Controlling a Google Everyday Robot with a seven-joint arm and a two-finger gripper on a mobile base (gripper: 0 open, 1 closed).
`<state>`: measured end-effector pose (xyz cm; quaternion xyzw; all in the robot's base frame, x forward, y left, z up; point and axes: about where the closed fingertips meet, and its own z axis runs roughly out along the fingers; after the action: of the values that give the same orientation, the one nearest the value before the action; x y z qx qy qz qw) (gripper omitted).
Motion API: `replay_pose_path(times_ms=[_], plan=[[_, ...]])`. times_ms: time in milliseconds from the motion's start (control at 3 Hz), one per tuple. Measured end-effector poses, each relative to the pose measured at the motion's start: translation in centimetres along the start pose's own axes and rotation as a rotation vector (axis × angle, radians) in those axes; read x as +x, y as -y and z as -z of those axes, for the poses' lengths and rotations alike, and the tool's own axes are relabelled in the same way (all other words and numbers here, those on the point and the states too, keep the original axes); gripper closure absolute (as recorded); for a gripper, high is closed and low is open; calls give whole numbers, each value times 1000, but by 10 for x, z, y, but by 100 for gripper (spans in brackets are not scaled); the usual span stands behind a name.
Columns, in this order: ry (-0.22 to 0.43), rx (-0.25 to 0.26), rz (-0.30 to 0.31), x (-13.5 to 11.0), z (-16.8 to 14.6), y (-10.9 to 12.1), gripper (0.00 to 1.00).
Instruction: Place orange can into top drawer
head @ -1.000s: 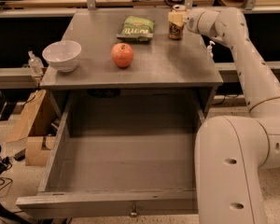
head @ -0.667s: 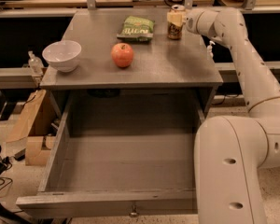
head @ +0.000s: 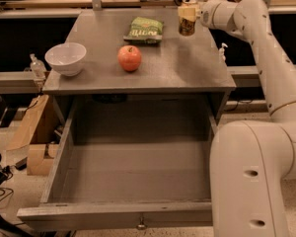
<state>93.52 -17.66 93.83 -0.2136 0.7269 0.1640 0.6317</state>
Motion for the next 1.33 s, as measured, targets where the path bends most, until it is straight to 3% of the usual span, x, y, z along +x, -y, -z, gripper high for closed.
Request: replay_pose_path(times_ms=[333, 667, 1000, 1333], plan=[[15, -18, 29, -29, 56, -6, 100], [73, -28, 33, -65, 118, -24, 100], [85, -86, 42, -51, 174, -53, 100], [63, -287, 72, 1, 208, -128, 100]])
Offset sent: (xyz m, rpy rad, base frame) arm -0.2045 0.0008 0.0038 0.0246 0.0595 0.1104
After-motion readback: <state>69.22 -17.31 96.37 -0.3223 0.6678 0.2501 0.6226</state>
